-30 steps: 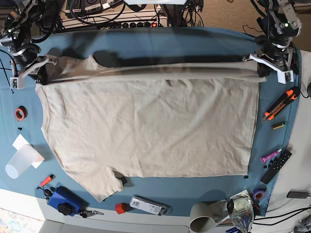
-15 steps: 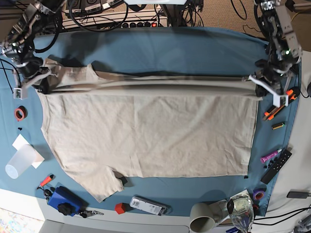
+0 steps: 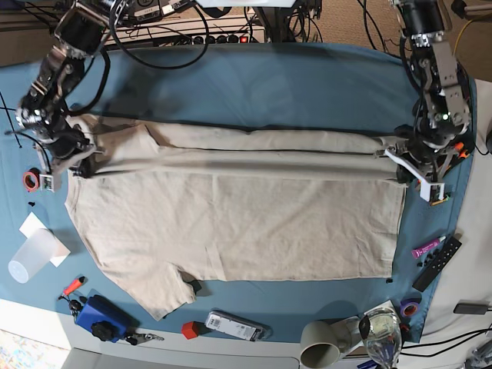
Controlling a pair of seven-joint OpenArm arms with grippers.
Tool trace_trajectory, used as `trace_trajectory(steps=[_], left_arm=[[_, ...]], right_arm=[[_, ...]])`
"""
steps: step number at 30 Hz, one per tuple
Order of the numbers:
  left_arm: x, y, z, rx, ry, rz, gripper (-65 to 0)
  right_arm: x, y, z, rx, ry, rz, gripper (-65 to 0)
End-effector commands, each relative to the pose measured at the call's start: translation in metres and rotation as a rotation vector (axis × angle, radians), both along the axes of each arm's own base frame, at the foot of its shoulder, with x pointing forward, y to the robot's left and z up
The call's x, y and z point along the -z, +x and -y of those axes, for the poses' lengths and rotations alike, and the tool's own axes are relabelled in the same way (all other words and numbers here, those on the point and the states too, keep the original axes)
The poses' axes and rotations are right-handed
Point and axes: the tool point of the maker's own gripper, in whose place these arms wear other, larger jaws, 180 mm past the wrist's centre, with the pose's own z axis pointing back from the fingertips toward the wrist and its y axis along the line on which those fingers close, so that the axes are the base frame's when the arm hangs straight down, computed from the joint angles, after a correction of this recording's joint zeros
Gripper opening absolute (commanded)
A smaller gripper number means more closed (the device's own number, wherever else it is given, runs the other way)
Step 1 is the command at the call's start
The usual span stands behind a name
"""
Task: Fold the T-shirt properly
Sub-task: 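Fold the shoulder edge over toward the hem with both grippers, then release the fold and lift both grippers away from the shirt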
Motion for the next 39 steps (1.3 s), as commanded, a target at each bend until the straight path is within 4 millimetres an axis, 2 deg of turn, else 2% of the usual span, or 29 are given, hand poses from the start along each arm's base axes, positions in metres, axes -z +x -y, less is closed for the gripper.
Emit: trace_trajectory(steps=[1, 5, 12, 15, 20, 28, 29, 31, 33, 35, 39], left_arm=[[-0.020, 0.015, -0.008, -0.009, 0.021, 0.067, -65.0], [-0.025, 0.029, -0.010, -0.016, 0.011, 0.084, -65.0], [-0.010, 0.051, -0.014, -0.041, -0.037, 0.053, -65.0], [-0.014, 0.061, -0.015, -0.047, -0.046, 0.067, -65.0], [-0.027, 0.075, -0.015, -0.046, -0.049, 0.102, -65.0], [-0.028, 0.078, -0.006, -0.011, -0.045, 0.106, -65.0], [-0.029, 0.078, -0.003, 0.014, -0.042, 0.111, -61.3], [-0.031, 0.079, 0.004, 0.064, -0.038, 0.120, -52.8], [-0.034, 0.080, 0.008, 0.098, -0.036, 0.129, -47.1], [-0.037, 0.083, 0.009, 0.106, -0.034, 0.136, -44.3], [-0.046, 0.090, 0.009, 0.112, -0.028, 0.126, -44.1]], right_arm=[[-0.022, 0.017, 0.008, 0.008, -0.012, 0.084, -65.0], [-0.029, 0.034, 0.009, 0.018, 0.005, 0.112, -65.0], [-0.044, 0.061, 0.011, 0.029, 0.027, 0.161, -65.0], [-0.048, 0.068, 0.011, 0.033, 0.040, 0.179, -65.0], [-0.046, 0.077, 0.011, 0.040, 0.072, 0.177, -65.0], [-0.044, 0.078, 0.010, 0.039, 0.079, 0.172, -65.0], [-0.045, 0.079, 0.009, 0.036, 0.082, 0.176, -64.7], [-0.048, 0.079, 0.007, 0.009, 0.083, 0.186, -55.9], [-0.052, 0.080, 0.008, 0.001, 0.086, 0.196, -49.1], [-0.058, 0.081, 0.012, 0.004, 0.090, 0.211, -46.8], [-0.069, 0.079, 0.019, -0.005, 0.112, 0.200, -46.9]])
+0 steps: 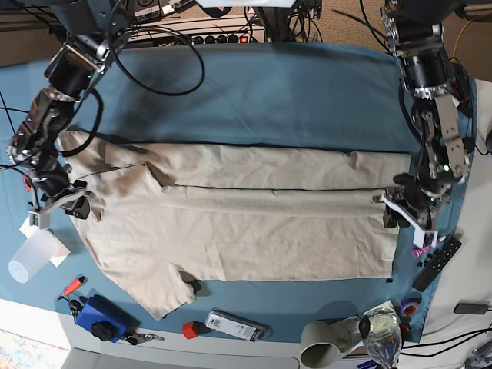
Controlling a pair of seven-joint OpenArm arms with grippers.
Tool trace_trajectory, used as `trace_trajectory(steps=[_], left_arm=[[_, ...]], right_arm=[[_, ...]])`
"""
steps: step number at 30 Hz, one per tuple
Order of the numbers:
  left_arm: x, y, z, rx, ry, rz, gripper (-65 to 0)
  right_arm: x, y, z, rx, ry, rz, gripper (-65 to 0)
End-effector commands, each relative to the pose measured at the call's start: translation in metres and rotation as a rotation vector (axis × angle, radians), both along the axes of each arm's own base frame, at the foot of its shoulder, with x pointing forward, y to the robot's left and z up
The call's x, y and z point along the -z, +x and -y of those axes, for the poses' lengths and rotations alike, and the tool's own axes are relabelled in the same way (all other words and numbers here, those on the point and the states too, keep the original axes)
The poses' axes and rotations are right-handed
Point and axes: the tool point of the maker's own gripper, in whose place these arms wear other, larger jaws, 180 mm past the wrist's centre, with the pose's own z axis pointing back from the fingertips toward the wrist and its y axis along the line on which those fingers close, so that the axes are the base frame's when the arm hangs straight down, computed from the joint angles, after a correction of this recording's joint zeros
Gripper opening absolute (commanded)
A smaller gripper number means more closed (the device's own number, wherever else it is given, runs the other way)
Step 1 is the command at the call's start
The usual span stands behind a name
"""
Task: Fold the T-shirt properly
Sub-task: 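Release the fold and lift both grippers away from the shirt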
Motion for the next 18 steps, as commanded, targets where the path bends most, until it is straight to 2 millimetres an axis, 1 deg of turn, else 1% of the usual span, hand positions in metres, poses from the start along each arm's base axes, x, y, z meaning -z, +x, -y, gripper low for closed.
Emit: trace_trajectory(steps=[1, 5, 7, 9, 12, 15, 18], left_arm=[[-0.024, 0.014, -0.005, 0.001, 0.010, 0.059, -44.1], [-0.033, 0.017, 0.001, 0.021, -0.042, -0.026, -43.8], [-0.036, 0.015, 0.002, 0.038, -0.052, -0.062, -41.2], [-0.038, 0.011, -0.002, 0.046, -0.040, -0.086, -38.5], [-0.040, 0.000, -0.019, 0.032, -0.004, -0.140, -38.3], [-0.043, -0.009, -0.036, -0.009, -0.048, -0.124, -38.3], [-0.031, -0.028, -0.051, -0.061, -0.104, -0.142, -38.3]], right_arm=[[-0.033, 0.011, 0.009, -0.003, -0.015, 0.088, -46.9], [-0.054, 0.010, 0.016, -0.022, -0.005, 0.115, -46.9], [-0.058, 0.008, 0.019, -0.025, -0.015, 0.110, -46.9], [-0.058, 0.006, 0.023, -0.026, -0.025, 0.095, -46.9], [-0.059, 0.002, 0.027, -0.029, -0.032, 0.070, -46.9], [-0.065, -0.001, 0.029, -0.033, 0.006, 0.079, -46.9], [-0.069, -0.008, 0.036, -0.009, 0.049, 0.091, -46.9]])
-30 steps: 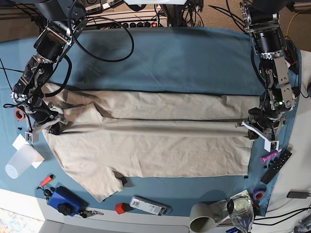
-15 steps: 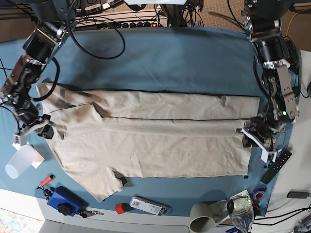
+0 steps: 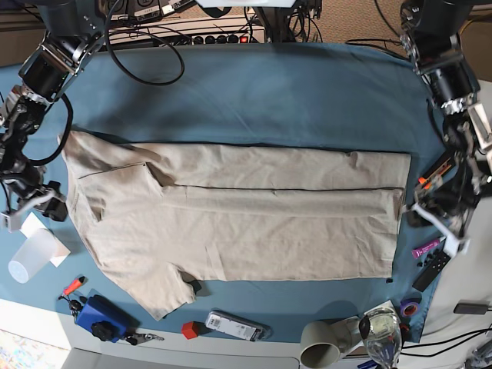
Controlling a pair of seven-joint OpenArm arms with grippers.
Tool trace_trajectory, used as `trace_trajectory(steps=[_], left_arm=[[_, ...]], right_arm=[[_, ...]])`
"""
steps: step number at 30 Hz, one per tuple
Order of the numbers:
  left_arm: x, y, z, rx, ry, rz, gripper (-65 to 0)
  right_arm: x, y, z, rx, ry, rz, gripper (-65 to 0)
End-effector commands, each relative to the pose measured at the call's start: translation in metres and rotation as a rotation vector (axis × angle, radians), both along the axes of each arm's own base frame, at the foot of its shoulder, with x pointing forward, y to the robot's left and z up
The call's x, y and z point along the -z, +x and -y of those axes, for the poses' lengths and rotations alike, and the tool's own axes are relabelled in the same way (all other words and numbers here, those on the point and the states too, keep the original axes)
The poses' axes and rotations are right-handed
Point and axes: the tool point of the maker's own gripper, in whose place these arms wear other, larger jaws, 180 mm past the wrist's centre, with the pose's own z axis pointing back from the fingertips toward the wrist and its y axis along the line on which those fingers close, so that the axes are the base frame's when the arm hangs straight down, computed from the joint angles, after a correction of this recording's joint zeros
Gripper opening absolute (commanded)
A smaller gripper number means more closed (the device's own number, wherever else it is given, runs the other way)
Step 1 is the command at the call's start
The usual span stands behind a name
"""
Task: Fold the T-shirt properly
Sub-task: 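Release the fold and lift both grippers away from the shirt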
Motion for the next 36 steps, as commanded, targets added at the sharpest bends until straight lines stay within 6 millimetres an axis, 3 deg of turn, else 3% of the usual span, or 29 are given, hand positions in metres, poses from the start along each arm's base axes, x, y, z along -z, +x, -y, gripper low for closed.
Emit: trace_trajectory(steps=[1, 6, 12, 15, 20, 25, 36], left_arm=[[-0.007, -0.002, -0.008, -0.013, -0.005, 0.025, -38.3], [0.017, -0.039, -0.021, -0.054, -0.067, -0.015, -38.3], [0.034, -0.057, -0.016, -0.048, -0.087, -0.053, -38.3], [0.041, -0.058, -0.005, -0.049, -0.112, -0.052, -38.3], [0.051, -0.062, -0.008, -0.080, -0.070, -0.090, -38.3], [0.044, -0.060, -0.012, -0.087, -0.053, -0.075, -38.3], [0.040, -0.058, -0.014, -0.089, -0.033, -0.062, -38.3]], right_arm=[[-0.026, 0.004, 0.012, 0.016, -0.013, 0.073, -46.9], [-0.036, -0.013, 0.036, 0.075, 0.020, 0.114, -46.9], [-0.035, -0.033, 0.057, 0.126, 0.014, 0.096, -46.9], [-0.035, -0.041, 0.065, 0.132, -0.013, 0.072, -46.9], [-0.041, -0.048, 0.078, 0.139, -0.050, 0.045, -46.9], [-0.050, -0.051, 0.087, 0.146, -0.079, 0.046, -46.9], [-0.048, -0.051, 0.086, 0.145, -0.077, 0.040, -46.9]])
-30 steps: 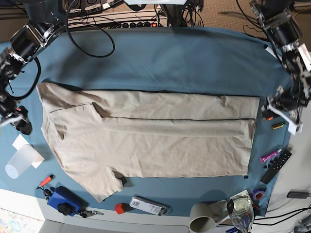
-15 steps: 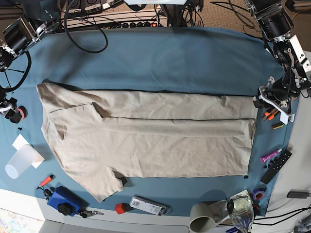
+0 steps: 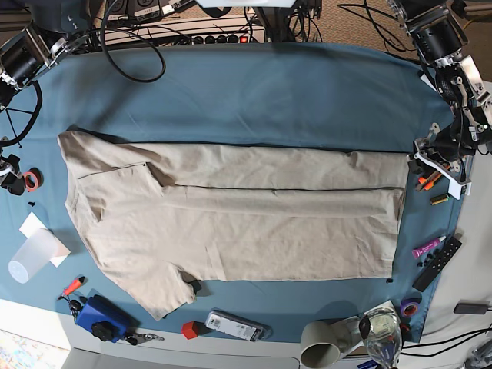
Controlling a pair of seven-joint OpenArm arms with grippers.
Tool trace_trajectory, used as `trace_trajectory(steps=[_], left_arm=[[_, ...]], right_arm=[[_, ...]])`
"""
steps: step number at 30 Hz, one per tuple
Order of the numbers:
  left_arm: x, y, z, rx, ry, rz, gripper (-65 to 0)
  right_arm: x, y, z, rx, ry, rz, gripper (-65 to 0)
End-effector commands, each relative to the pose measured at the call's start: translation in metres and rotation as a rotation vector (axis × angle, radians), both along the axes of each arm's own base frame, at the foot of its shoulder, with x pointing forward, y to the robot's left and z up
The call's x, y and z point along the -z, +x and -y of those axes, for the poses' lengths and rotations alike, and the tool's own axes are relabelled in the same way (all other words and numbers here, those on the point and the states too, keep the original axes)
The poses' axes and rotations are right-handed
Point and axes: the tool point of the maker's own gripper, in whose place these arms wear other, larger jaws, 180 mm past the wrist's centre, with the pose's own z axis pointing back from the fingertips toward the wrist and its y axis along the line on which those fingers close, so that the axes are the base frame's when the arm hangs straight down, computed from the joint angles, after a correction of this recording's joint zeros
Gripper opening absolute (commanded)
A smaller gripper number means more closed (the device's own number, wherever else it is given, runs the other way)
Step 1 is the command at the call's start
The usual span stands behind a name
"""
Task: Fold the T-shirt properly
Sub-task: 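Release the fold and lift both grippers away from the shirt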
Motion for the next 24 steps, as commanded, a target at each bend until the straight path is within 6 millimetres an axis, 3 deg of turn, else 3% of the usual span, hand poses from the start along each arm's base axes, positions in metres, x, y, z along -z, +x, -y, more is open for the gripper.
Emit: trace_trajectory(steps=[1, 8, 15, 24], left_arm=[[-0.015, 0.011, -0.006, -0.002, 0.016, 0.052, -38.3], [-0.015, 0.009, -0.002, 0.009, -0.004, 0.047, -38.3], [-0.020, 0.009, 0.014, 0.078, -0.064, 0.066, -38.4], [-0.035, 0.013, 0.023, 0.128, -0.085, 0.119, -38.4]], right_arm=[[-0.025, 0.004, 0.012, 0.011, -0.048, 0.055, -46.9], [-0.005, 0.007, 0.002, 0.011, -0.038, 0.022, -46.9], [0.032, 0.016, -0.018, 0.002, -0.086, -0.081, -46.9], [0.063, -0.006, -0.016, 0.036, -0.104, -0.205, -46.8]])
